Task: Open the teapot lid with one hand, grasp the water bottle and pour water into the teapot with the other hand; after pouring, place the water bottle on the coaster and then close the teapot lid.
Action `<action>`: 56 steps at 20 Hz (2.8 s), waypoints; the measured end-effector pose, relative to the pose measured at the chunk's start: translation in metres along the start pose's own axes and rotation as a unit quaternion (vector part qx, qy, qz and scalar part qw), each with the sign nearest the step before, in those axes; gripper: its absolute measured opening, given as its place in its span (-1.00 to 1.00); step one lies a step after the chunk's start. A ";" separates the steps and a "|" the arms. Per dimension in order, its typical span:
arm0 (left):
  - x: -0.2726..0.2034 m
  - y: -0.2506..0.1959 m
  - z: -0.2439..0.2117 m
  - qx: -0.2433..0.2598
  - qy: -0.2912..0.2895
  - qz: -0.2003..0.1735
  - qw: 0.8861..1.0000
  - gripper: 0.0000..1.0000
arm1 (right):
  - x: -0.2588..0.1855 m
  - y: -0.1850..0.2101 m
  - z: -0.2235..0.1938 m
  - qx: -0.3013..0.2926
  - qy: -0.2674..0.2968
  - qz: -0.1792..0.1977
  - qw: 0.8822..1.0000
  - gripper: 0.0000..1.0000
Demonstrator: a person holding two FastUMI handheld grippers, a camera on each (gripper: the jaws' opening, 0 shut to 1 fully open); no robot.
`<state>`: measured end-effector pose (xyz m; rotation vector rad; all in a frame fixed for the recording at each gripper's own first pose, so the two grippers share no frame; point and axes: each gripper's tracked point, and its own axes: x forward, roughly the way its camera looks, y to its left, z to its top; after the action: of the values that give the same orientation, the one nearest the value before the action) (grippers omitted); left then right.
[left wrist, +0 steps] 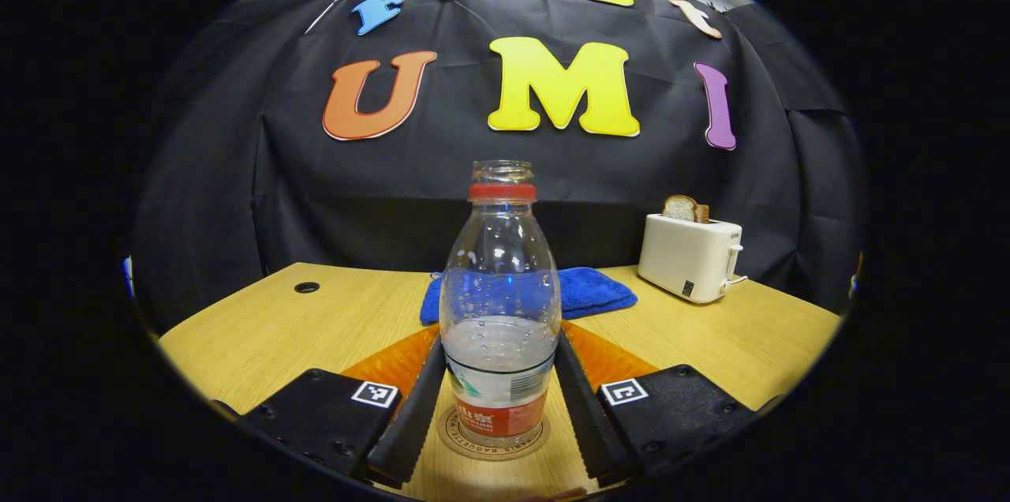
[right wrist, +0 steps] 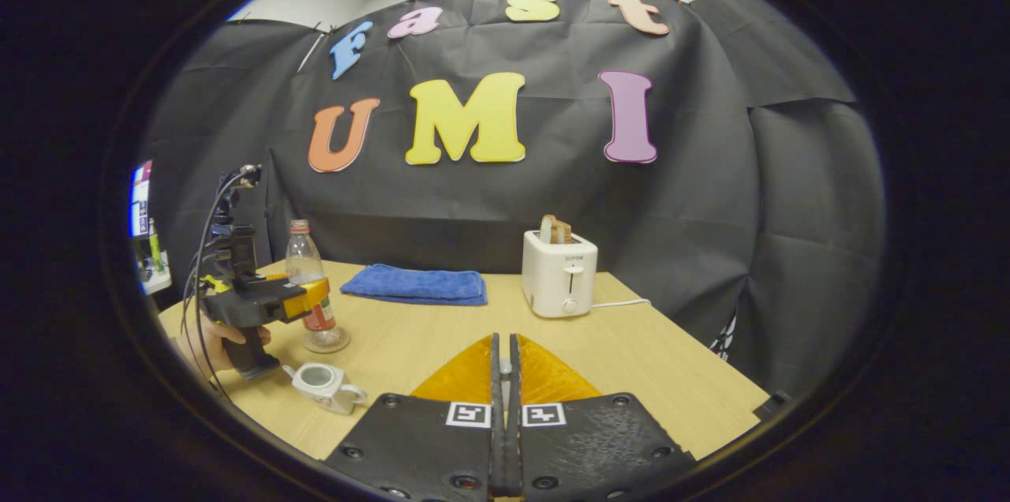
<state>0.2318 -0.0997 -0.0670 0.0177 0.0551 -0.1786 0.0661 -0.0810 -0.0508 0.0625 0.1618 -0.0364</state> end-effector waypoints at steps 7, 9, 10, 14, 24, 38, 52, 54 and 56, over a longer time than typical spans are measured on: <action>-0.003 -0.005 -0.001 0.039 0.003 0.002 0.999 0.62 | 0.001 0.001 0.000 0.000 -0.001 0.000 1.000 -1.00; -0.005 -0.007 0.000 0.048 0.005 0.000 0.999 0.63 | 0.000 0.000 0.001 0.000 -0.003 0.000 1.000 -1.00; -0.007 -0.008 0.001 0.050 0.003 0.002 0.999 0.65 | 0.000 0.000 0.002 0.000 -0.003 0.000 1.000 -1.00; -0.015 -0.015 0.016 0.052 -0.013 -0.006 0.999 0.87 | -0.001 0.000 0.002 0.000 -0.004 0.000 1.000 -1.00; -0.065 -0.020 0.042 0.034 -0.037 -0.028 0.998 0.94 | -0.002 0.037 0.001 0.003 -0.014 0.046 0.999 -1.00; -0.180 0.073 0.039 -0.001 -0.042 0.032 0.999 0.94 | 0.030 0.177 -0.051 -0.012 0.032 0.185 0.982 -1.00; -0.197 0.069 0.035 0.000 -0.020 0.004 1.000 0.94 | 0.045 0.215 -0.072 -0.022 0.036 0.198 0.979 -1.00; -0.196 0.067 0.034 -0.004 -0.018 -0.002 1.000 0.94 | 0.044 0.215 -0.072 -0.025 0.030 0.197 0.980 -0.99; -0.196 0.067 0.032 -0.004 -0.015 -0.001 1.000 0.94 | 0.047 0.213 -0.073 -0.024 0.030 0.196 0.980 -0.99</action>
<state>0.0526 0.0002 -0.0232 0.0064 0.0260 -0.1804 0.1097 0.1349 -0.1180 0.0455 0.2078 0.3643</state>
